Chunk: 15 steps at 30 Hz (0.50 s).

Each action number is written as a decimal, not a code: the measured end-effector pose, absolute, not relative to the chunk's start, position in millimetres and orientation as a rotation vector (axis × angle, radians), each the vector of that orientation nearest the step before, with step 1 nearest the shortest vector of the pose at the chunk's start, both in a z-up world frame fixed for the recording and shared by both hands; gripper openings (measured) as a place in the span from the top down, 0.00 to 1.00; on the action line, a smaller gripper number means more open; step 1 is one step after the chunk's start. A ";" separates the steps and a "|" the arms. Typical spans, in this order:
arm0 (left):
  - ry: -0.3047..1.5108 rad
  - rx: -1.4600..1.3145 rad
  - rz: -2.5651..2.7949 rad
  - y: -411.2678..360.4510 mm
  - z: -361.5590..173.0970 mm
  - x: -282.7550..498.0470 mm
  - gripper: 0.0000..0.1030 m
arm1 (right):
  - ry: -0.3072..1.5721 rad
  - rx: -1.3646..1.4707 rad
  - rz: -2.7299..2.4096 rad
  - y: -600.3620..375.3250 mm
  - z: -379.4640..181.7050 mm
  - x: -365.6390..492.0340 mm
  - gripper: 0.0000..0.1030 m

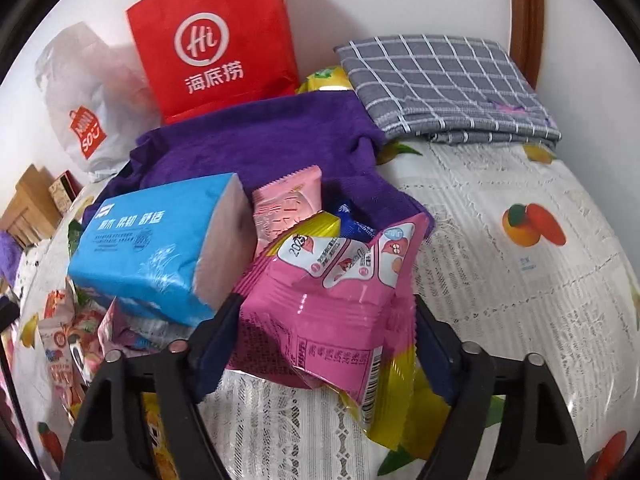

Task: Organize snacks
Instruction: 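Lower the right tool onto the pink-and-yellow snack bag and close it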

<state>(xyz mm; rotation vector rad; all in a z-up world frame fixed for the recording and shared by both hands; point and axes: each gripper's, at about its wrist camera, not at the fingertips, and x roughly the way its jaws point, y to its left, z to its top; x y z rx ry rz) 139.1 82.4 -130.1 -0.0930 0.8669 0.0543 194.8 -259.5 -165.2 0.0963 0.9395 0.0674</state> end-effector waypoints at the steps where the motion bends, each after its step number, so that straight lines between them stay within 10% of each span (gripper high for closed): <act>1: 0.869 -0.092 0.054 82.7 -131.8 141.2 0.01 | 0.934 0.094 0.066 -259.8 -163.7 192.3 0.30; 15: 0.975 -0.089 0.092 90.2 -182.0 171.7 0.16 | 0.881 0.071 0.061 -280.4 -168.8 157.4 0.30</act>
